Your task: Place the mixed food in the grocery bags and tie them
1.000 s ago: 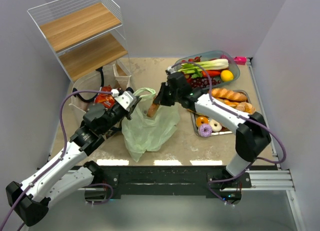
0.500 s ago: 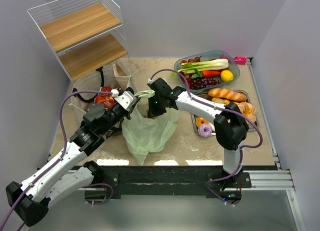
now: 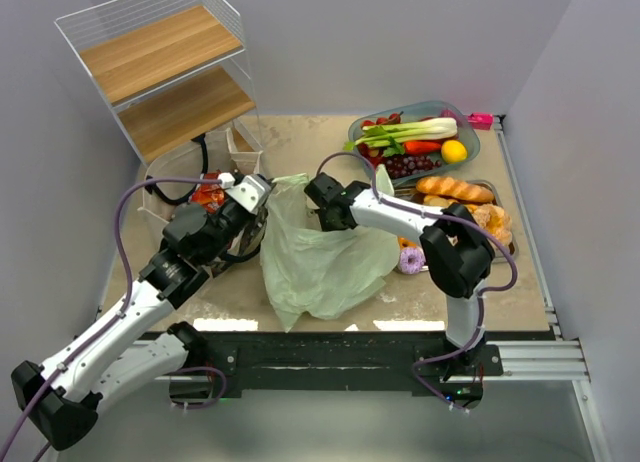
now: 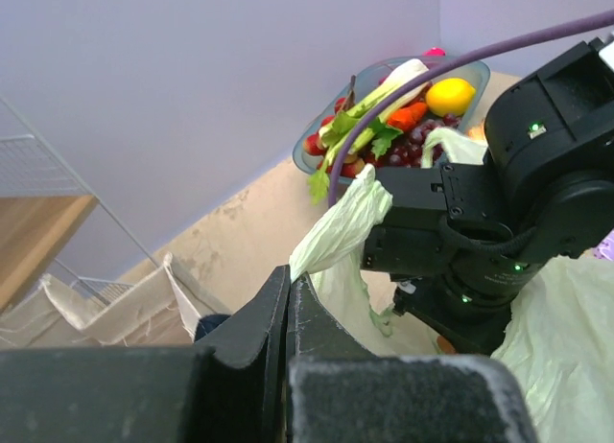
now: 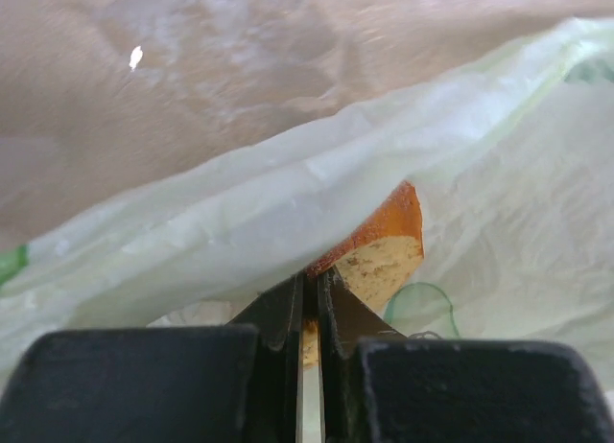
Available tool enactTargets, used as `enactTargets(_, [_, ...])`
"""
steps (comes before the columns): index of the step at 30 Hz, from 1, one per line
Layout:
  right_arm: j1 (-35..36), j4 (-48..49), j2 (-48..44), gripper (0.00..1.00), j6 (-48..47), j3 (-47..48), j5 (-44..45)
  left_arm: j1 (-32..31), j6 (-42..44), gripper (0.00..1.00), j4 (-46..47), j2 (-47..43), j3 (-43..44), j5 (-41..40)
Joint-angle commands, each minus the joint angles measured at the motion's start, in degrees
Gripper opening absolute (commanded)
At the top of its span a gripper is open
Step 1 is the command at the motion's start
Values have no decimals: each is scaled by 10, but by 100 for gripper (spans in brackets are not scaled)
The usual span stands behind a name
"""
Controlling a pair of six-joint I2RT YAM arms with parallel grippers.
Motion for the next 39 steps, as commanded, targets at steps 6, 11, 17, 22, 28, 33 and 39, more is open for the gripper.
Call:
enactTargets(6, [-64, 29, -32, 17, 23, 64, 41, -2, 53, 0, 92, 28, 39, -50])
enactTargets(11, [-88, 56, -67, 79, 19, 58, 41, -2, 53, 0, 85, 12, 30, -45])
enactTargets(17, [-90, 86, -131, 95, -8, 27, -27, -2, 29, 0, 74, -6, -7, -39])
enactTargets(22, [-89, 108, -258, 97, -26, 3, -88, -2, 15, 0, 77, 12, -18, -24])
enactTargets(28, [-93, 43, -349, 99, -3, -14, -17, -2, 6, 0, 76, 26, -19, -7])
enactTargets(33, [-105, 51, -400, 99, 10, -85, -17, -3, 12, 0, 76, 28, -24, -22])
enactTargets(39, [-106, 100, -403, 99, 3, -132, -24, -5, 12, 0, 80, 28, -28, -31])
